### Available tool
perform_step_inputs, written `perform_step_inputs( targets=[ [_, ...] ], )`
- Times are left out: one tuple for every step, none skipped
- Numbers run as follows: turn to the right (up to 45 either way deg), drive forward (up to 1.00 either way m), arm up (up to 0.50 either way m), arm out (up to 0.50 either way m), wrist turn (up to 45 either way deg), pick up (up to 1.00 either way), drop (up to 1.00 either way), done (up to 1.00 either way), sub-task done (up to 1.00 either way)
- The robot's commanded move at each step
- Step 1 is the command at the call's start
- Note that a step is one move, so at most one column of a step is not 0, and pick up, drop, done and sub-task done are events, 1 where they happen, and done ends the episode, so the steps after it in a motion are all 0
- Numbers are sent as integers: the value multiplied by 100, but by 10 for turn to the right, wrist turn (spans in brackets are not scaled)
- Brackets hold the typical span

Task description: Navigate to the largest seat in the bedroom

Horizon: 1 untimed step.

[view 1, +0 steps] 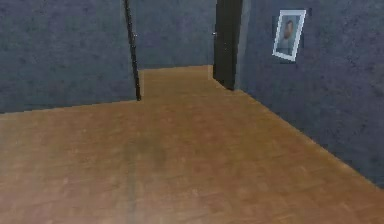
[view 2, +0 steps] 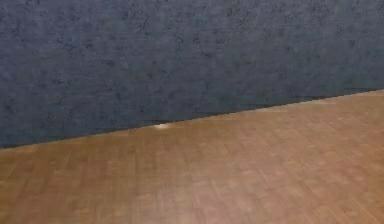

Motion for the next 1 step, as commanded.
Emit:
perform_step_inputs(
  targets=[
    [-30,0,0,0,0,0,0,0,0]
  ],
)
